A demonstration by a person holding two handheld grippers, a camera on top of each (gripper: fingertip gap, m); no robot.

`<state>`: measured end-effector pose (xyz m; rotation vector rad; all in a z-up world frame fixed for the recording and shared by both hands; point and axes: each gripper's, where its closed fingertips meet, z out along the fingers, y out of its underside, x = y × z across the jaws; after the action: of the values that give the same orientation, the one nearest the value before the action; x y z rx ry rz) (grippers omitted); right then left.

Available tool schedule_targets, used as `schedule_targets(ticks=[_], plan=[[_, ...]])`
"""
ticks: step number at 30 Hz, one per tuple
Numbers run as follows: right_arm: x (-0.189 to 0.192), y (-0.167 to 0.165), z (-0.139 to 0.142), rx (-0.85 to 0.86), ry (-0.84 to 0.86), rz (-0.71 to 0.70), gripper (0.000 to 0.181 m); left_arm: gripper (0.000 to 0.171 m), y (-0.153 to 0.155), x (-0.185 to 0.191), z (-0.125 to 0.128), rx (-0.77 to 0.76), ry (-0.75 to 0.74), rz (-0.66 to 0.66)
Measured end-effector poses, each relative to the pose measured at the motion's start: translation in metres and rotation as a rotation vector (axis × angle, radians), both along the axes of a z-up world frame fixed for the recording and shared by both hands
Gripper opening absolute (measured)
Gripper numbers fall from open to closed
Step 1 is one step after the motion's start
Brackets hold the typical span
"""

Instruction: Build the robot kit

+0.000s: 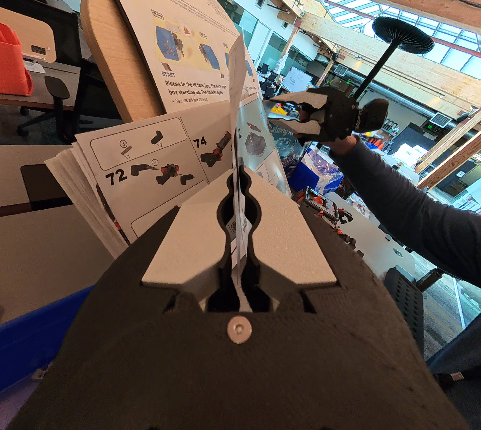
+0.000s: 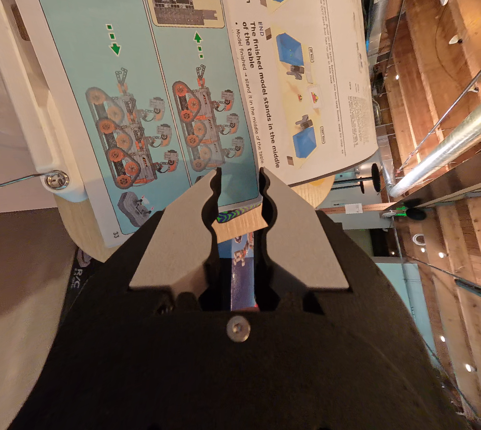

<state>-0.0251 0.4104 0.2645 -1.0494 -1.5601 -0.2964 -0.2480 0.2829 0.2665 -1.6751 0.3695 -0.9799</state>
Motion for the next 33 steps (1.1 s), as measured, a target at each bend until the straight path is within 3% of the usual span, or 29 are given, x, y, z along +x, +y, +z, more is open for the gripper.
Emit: schedule_targets(ticks=[14, 18, 22, 30, 33], plan=[[0.000, 0.006, 0.002, -0.123, 0.076, -0.007, 0.030, 0.000, 0.000, 0.001, 0.001, 0.000, 0.004, -0.001], [0.000, 0.005, -0.001, -0.130, 0.061, 0.003, 0.023, 0.000, 0.000, 0.001, 0.001, 0.002, 0.004, -0.001], [-0.002, -0.002, -0.003, -0.166, 0.060, 0.039, 0.005, 0.000, 0.001, 0.002, 0.001, 0.002, 0.002, -0.001], [0.000, 0.011, -0.003, -0.354, 0.172, -0.003, 0.026, 0.000, 0.001, 0.006, 0.002, 0.003, 0.005, -0.007], [-0.002, 0.018, -0.001, -0.397, 0.235, -0.020, 0.014, 0.000, 0.001, 0.006, 0.003, 0.003, 0.007, -0.007]])
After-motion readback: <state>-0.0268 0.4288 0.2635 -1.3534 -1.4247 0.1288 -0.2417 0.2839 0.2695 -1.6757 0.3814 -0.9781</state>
